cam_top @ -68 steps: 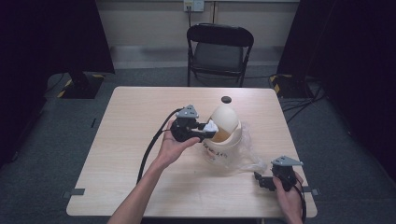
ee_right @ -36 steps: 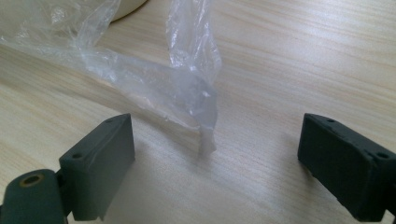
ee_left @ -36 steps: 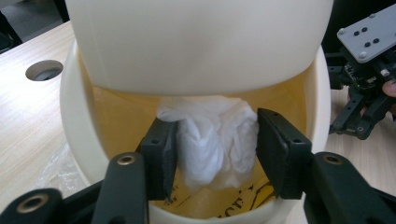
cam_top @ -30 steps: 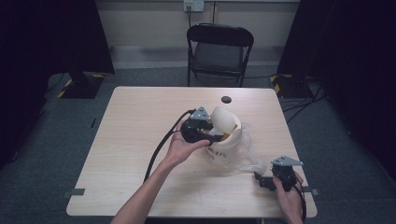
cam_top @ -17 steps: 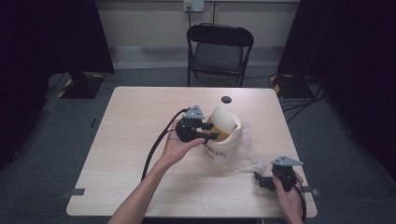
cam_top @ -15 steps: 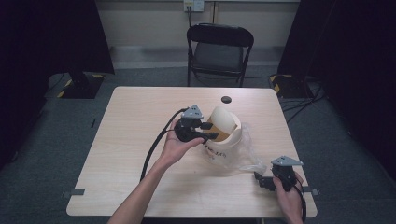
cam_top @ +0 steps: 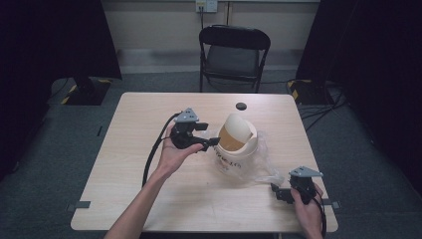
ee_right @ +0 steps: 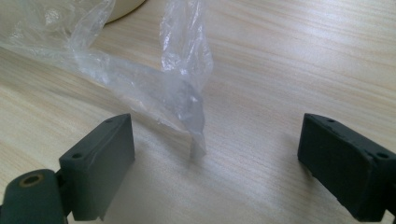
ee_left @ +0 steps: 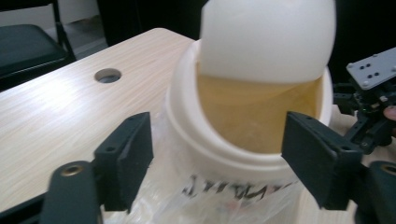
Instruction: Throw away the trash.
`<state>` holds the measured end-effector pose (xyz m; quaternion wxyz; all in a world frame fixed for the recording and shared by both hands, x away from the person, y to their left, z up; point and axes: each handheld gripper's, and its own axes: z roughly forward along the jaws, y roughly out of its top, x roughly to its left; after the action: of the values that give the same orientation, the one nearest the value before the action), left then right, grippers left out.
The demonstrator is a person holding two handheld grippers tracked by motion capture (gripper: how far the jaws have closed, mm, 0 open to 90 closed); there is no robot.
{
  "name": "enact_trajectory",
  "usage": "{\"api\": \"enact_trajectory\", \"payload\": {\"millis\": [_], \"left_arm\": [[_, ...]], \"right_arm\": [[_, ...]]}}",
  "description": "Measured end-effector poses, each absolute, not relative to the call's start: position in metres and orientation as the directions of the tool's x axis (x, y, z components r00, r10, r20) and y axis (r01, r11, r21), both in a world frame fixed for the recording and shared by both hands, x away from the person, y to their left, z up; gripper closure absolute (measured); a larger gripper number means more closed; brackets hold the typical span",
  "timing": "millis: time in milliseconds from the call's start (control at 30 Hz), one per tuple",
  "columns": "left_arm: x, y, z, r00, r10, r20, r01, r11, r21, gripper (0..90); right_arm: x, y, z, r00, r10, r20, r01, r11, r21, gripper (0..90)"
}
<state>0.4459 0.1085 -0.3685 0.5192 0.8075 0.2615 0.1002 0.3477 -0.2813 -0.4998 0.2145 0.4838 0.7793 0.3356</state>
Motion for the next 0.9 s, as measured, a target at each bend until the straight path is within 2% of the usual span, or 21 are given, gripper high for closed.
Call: {"api": "enact_trajectory", "payload": {"millis": [300,600,767,900], "left_arm": [[0.440,0.136,-0.375,0.820,0.563,-0.106,0.347,-0.340,0.874,17.4],[0.432,0.171,-0.385,0.789,0.599,-0.137,0.389,-0.314,0.866,16.4],[0.425,0.191,-0.389,0.780,0.619,-0.091,0.397,-0.377,0.837,16.3],[0.419,0.208,-0.395,0.766,0.628,-0.139,0.417,-0.320,0.851,16.3]], "right_arm": [[0.348,-0.281,-0.500,-0.440,0.898,-0.010,0.610,0.307,0.731,10.3],[0.348,-0.281,-0.500,-0.440,0.898,-0.010,0.610,0.307,0.731,10.3],[0.348,-0.281,-0.500,-0.440,0.898,-0.010,0.610,0.307,0.731,10.3],[0.348,-0.281,-0.500,-0.440,0.898,-0.011,0.610,0.307,0.731,10.3]]}}
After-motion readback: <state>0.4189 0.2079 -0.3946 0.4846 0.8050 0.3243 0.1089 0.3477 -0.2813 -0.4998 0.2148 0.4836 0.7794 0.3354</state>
